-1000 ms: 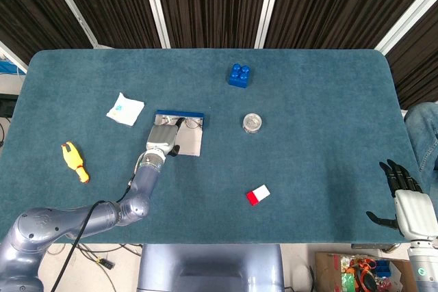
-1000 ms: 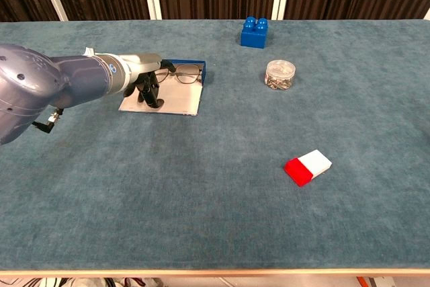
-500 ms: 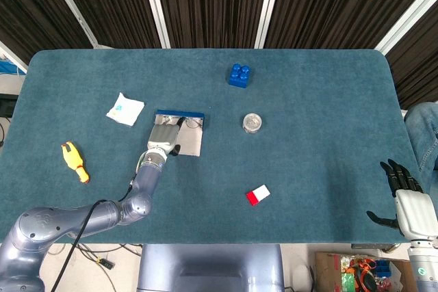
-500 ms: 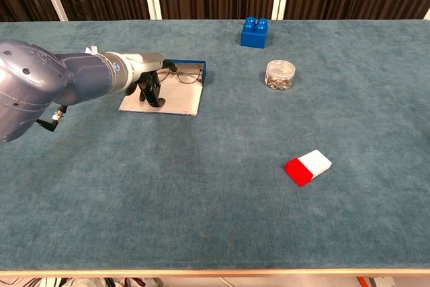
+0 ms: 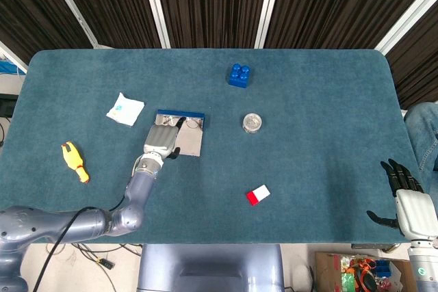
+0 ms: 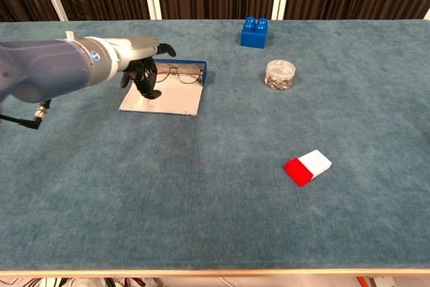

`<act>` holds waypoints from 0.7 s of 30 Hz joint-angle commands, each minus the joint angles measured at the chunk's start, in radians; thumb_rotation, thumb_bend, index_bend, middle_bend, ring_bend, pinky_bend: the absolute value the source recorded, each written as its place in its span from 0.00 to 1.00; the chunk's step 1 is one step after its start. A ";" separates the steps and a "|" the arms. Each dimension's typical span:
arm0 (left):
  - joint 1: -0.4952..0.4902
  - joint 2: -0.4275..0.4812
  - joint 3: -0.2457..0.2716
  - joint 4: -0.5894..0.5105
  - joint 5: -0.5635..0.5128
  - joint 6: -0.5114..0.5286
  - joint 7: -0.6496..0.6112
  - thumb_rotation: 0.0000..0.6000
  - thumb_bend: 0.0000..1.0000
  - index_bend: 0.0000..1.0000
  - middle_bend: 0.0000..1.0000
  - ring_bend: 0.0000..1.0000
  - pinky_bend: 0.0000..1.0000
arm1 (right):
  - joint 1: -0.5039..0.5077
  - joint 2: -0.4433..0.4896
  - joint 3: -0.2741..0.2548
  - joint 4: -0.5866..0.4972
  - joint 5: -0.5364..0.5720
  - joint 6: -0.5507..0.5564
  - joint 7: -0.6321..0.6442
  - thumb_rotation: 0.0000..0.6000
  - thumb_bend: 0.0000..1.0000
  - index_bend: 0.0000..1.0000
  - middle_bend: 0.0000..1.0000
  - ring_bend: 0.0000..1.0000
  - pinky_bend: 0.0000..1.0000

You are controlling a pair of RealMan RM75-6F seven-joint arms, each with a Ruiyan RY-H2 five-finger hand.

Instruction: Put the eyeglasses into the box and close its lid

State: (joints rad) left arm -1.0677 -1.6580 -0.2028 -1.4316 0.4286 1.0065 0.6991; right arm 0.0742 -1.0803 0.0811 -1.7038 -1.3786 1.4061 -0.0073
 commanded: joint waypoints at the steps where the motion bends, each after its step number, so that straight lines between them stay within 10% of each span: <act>1: 0.042 0.044 0.036 -0.063 0.078 0.042 -0.014 1.00 0.21 0.05 0.28 0.15 0.19 | 0.001 0.001 0.000 -0.001 0.001 -0.003 0.002 1.00 0.00 0.00 0.00 0.00 0.17; 21: 0.142 0.001 0.105 0.111 0.408 -0.062 -0.242 1.00 0.22 0.10 0.18 0.05 0.09 | 0.003 0.012 0.002 -0.016 0.028 -0.027 0.014 1.00 0.00 0.00 0.00 0.00 0.17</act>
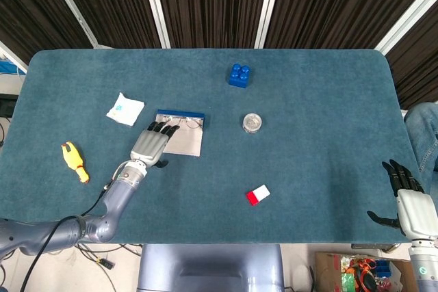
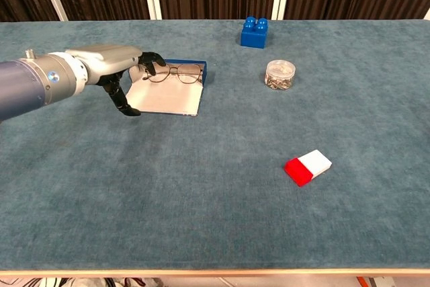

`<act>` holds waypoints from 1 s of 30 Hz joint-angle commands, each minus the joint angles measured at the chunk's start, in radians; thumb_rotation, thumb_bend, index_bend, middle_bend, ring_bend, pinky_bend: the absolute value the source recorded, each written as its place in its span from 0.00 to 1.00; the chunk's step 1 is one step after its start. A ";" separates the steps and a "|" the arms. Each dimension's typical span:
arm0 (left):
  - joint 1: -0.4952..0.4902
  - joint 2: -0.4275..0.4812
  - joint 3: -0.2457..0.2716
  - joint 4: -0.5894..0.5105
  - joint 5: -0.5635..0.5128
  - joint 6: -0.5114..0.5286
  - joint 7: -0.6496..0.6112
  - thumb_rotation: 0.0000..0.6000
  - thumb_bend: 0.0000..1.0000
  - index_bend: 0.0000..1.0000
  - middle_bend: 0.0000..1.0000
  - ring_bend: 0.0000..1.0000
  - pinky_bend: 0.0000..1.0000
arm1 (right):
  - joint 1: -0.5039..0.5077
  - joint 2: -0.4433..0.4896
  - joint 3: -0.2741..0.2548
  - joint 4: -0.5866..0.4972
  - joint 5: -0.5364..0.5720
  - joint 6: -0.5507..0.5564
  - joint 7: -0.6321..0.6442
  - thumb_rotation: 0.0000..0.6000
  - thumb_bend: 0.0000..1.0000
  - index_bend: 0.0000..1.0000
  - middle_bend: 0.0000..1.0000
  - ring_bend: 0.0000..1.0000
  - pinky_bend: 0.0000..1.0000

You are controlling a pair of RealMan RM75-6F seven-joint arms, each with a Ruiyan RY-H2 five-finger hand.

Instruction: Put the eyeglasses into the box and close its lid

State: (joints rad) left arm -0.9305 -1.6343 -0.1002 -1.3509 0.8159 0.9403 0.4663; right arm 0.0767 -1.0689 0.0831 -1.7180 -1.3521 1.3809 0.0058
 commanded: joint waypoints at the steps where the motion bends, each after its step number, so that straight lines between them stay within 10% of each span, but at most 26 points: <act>1: 0.004 -0.029 0.004 0.041 0.029 0.006 -0.006 1.00 0.22 0.10 0.18 0.05 0.09 | 0.000 0.002 0.000 -0.002 0.002 -0.002 0.001 1.00 0.00 0.00 0.00 0.00 0.17; 30: -0.028 -0.161 -0.048 0.205 -0.003 -0.054 0.079 1.00 0.19 0.20 0.11 0.01 0.01 | 0.004 0.004 0.000 0.005 -0.002 -0.009 0.015 1.00 0.00 0.00 0.00 0.00 0.17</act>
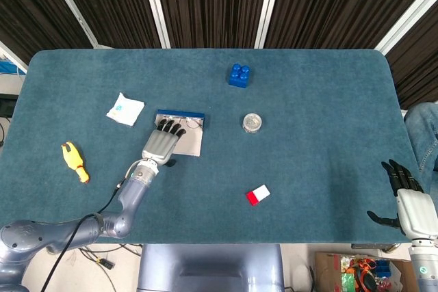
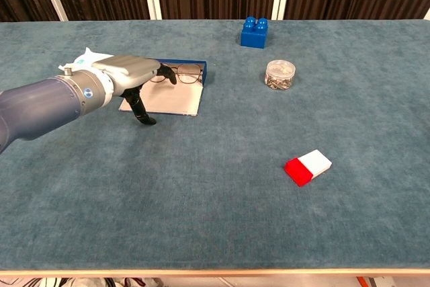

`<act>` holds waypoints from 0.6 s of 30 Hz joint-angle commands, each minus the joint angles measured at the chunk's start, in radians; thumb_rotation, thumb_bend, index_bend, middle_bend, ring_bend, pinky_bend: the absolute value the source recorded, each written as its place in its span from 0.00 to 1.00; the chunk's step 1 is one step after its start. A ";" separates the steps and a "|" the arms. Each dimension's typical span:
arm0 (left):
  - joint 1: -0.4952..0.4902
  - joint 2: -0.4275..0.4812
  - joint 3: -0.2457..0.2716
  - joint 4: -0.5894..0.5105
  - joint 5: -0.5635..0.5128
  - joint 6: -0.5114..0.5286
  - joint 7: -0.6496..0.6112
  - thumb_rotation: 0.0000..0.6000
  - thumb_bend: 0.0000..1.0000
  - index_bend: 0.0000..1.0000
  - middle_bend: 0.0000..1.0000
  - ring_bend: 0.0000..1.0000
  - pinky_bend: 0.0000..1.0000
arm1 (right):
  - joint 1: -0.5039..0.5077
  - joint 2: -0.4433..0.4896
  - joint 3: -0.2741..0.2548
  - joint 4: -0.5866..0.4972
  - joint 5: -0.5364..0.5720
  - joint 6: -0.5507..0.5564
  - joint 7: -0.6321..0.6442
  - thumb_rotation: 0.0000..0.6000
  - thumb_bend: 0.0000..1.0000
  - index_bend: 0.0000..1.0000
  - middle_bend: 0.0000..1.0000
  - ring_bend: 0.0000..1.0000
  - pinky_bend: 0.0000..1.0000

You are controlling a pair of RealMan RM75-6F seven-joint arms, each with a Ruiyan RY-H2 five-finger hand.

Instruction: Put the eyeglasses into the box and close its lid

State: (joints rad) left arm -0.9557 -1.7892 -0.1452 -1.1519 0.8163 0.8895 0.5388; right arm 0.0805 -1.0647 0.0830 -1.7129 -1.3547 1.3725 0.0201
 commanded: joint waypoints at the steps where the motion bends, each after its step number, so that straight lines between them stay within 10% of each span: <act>1: -0.004 -0.009 -0.005 0.010 -0.004 -0.003 0.010 1.00 0.20 0.20 0.11 0.01 0.01 | 0.000 0.000 0.000 -0.001 0.001 -0.001 0.000 1.00 0.00 0.00 0.00 0.00 0.17; 18: -0.014 -0.057 -0.038 0.071 -0.012 -0.004 0.049 1.00 0.23 0.22 0.11 0.01 0.01 | 0.002 0.002 0.001 -0.006 0.011 -0.010 0.001 1.00 0.00 0.00 0.00 0.00 0.17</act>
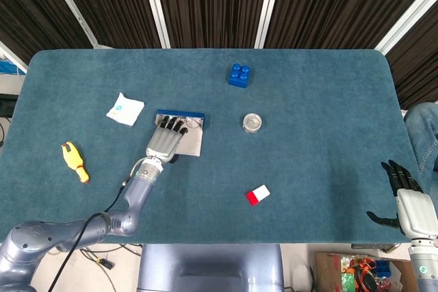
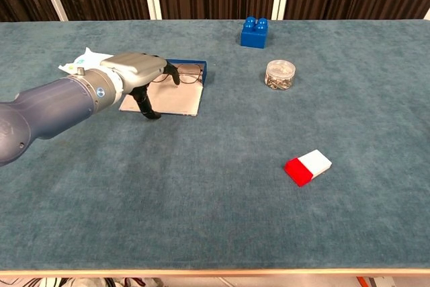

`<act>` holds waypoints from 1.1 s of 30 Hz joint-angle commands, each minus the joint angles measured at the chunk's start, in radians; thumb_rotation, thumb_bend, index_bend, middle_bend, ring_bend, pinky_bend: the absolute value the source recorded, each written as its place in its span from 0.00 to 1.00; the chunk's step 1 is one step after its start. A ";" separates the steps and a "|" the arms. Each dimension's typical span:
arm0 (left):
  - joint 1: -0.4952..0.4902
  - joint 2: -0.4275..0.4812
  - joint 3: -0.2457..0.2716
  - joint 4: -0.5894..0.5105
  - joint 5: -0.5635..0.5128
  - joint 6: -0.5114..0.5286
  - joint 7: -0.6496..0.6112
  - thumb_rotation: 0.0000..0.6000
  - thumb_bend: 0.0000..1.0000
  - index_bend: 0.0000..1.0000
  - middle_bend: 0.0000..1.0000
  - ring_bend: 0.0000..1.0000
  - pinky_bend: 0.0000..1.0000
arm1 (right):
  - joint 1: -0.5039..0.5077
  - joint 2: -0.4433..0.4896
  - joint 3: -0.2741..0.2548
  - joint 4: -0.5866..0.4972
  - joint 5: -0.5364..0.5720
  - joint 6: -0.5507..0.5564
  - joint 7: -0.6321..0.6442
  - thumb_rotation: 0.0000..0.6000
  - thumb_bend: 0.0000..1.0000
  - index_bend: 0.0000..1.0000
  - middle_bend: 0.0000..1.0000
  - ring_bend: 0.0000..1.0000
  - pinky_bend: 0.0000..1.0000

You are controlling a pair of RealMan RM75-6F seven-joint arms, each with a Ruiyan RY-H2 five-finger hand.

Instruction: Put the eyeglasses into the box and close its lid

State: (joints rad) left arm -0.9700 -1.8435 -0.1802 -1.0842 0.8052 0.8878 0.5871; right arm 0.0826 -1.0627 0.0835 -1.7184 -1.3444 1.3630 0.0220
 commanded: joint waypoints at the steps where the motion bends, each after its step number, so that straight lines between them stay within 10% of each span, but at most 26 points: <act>1: 0.001 -0.004 -0.004 0.004 0.000 -0.002 0.002 1.00 0.23 0.22 0.11 0.01 0.01 | 0.000 0.000 0.000 -0.001 0.002 -0.001 -0.001 1.00 0.00 0.00 0.00 0.00 0.17; 33: -0.008 -0.067 -0.051 0.129 0.079 0.023 0.024 1.00 0.46 0.29 0.11 0.01 0.01 | 0.000 0.003 0.000 -0.008 0.010 -0.006 0.004 1.00 0.00 0.00 0.00 0.00 0.17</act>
State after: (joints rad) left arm -0.9754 -1.9082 -0.2270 -0.9596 0.8848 0.9094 0.6096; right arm 0.0827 -1.0598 0.0836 -1.7267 -1.3343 1.3566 0.0259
